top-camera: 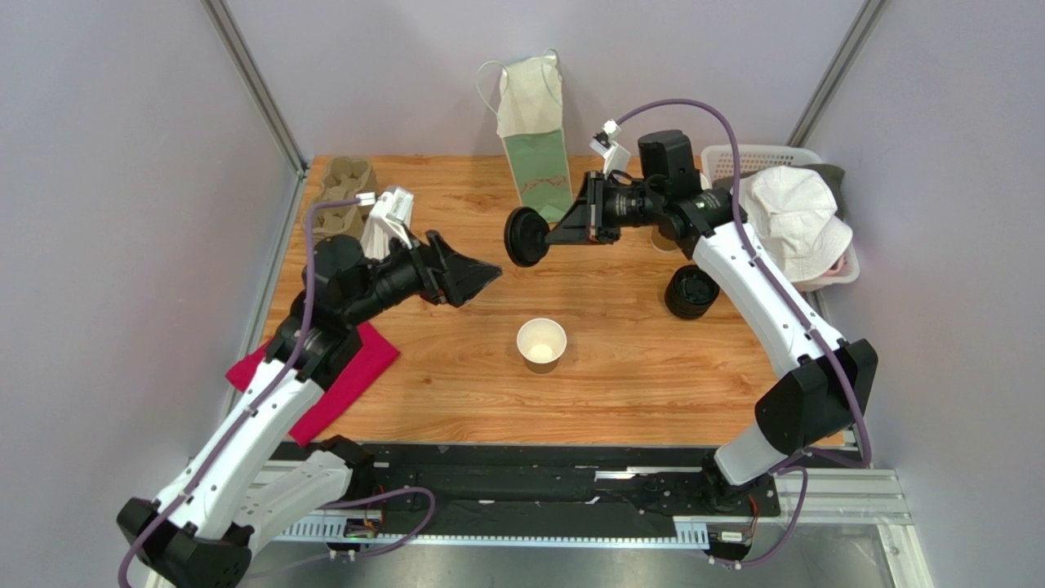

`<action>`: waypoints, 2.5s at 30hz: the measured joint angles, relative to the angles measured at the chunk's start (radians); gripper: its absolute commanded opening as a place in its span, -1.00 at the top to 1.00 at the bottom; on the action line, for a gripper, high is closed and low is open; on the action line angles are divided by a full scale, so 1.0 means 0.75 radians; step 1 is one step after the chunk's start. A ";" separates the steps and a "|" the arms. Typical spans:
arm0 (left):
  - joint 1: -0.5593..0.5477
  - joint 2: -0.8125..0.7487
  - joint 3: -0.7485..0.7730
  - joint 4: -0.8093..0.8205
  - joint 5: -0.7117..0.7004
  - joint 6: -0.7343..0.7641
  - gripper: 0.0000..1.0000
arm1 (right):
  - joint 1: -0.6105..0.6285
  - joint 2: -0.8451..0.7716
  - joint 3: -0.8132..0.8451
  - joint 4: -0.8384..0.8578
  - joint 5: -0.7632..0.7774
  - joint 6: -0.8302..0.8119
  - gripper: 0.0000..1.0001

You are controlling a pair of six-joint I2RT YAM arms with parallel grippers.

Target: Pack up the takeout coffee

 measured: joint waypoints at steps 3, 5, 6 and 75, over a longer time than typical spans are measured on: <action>0.057 -0.115 -0.017 -0.141 -0.006 0.087 -0.94 | -0.016 -0.013 0.005 -0.128 0.074 -0.141 1.00; 0.112 -0.176 -0.018 -0.212 0.003 0.131 -0.95 | -0.016 -0.019 0.017 -0.221 0.121 -0.242 1.00; 0.153 -0.198 -0.018 -0.253 0.016 0.147 -0.95 | -0.006 -0.019 0.031 -0.279 0.155 -0.307 1.00; 0.177 0.135 -0.561 0.238 0.438 -0.360 -0.05 | 0.474 0.602 0.477 -0.997 0.981 -0.870 1.00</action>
